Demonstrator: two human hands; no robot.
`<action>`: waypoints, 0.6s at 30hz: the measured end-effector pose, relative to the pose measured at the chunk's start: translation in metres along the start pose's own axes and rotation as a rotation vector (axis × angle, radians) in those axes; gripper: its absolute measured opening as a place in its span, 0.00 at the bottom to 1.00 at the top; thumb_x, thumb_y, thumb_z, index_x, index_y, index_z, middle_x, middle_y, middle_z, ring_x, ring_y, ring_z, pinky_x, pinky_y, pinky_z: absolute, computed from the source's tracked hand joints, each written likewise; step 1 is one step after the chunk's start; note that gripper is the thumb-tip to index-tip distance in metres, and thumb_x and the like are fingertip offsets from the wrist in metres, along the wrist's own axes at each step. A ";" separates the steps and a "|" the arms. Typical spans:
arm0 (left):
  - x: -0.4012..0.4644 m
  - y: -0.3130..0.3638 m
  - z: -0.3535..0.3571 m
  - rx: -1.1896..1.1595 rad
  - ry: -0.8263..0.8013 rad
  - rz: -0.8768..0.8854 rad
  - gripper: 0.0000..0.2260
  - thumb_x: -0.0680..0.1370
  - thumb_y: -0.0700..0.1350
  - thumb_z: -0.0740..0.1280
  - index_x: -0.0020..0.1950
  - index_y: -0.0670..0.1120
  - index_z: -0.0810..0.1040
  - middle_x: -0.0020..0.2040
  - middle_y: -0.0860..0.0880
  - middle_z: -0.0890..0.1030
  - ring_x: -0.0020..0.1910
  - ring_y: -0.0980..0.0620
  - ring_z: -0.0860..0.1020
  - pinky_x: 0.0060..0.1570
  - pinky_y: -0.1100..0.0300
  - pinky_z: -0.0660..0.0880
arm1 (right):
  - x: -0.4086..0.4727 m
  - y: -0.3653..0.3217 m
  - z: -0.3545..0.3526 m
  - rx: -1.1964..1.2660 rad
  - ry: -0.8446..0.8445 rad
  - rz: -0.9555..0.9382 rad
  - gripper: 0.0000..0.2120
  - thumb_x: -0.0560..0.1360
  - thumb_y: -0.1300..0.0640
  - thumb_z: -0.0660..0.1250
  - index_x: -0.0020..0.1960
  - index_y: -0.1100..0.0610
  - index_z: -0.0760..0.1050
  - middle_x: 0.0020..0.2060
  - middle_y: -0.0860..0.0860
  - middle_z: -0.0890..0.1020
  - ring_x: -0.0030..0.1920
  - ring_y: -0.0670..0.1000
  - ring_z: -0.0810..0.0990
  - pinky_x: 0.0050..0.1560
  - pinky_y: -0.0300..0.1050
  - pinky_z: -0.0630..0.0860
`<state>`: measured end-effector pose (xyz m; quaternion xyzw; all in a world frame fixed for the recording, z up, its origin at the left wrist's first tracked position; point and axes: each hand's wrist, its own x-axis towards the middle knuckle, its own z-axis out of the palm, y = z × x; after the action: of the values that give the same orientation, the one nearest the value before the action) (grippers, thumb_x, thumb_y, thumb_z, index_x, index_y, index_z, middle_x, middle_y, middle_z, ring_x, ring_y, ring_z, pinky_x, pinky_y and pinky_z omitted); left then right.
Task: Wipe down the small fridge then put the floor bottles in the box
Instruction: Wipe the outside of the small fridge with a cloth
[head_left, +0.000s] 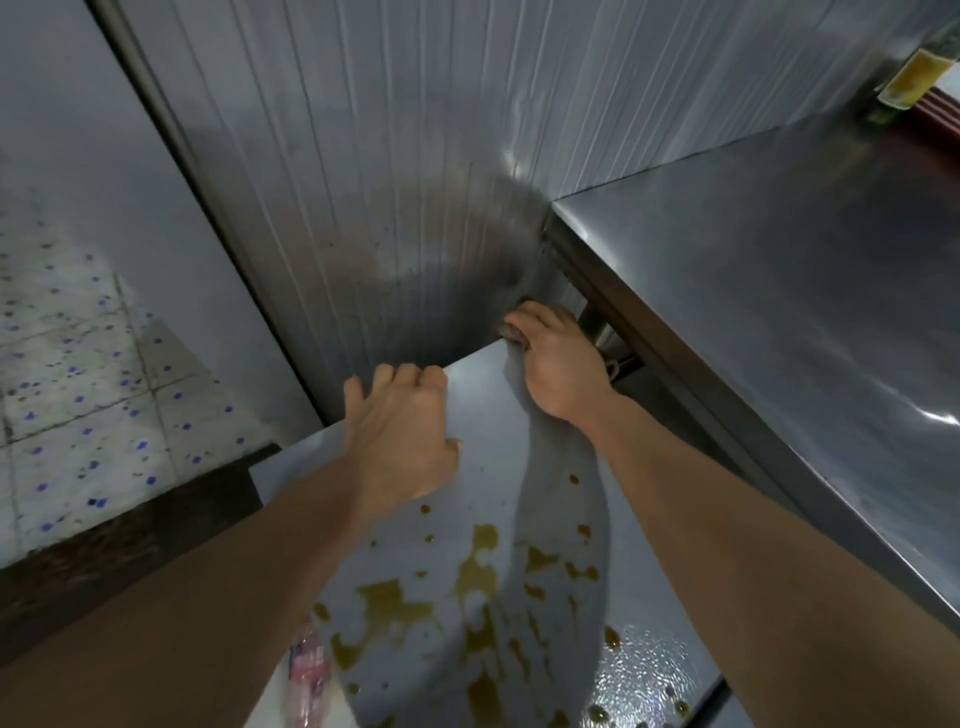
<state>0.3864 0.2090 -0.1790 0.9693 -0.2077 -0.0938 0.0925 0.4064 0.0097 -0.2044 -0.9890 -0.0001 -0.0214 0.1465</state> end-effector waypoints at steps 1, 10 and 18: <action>0.000 0.000 -0.001 -0.005 -0.008 0.000 0.25 0.71 0.55 0.68 0.64 0.50 0.67 0.62 0.49 0.71 0.63 0.46 0.65 0.65 0.44 0.59 | 0.000 0.001 -0.001 0.003 0.007 0.001 0.20 0.76 0.63 0.59 0.68 0.55 0.69 0.68 0.53 0.69 0.68 0.57 0.65 0.69 0.54 0.64; -0.042 -0.055 -0.021 -0.199 0.049 -0.097 0.25 0.76 0.43 0.63 0.73 0.49 0.62 0.72 0.48 0.66 0.70 0.46 0.62 0.69 0.47 0.57 | -0.025 -0.066 0.013 -0.043 0.037 -0.031 0.21 0.76 0.63 0.58 0.68 0.54 0.70 0.69 0.51 0.70 0.71 0.55 0.62 0.73 0.51 0.55; -0.084 -0.098 -0.018 -0.254 0.040 -0.261 0.13 0.75 0.35 0.60 0.58 0.43 0.75 0.54 0.43 0.79 0.52 0.42 0.76 0.52 0.46 0.74 | -0.032 -0.069 0.021 -0.086 -0.035 -0.136 0.23 0.80 0.56 0.55 0.74 0.46 0.58 0.75 0.48 0.60 0.75 0.53 0.55 0.75 0.52 0.52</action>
<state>0.3531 0.3345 -0.1710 0.9702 -0.0650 -0.1111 0.2051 0.3745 0.0823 -0.2056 -0.9923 -0.0688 -0.0141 0.1022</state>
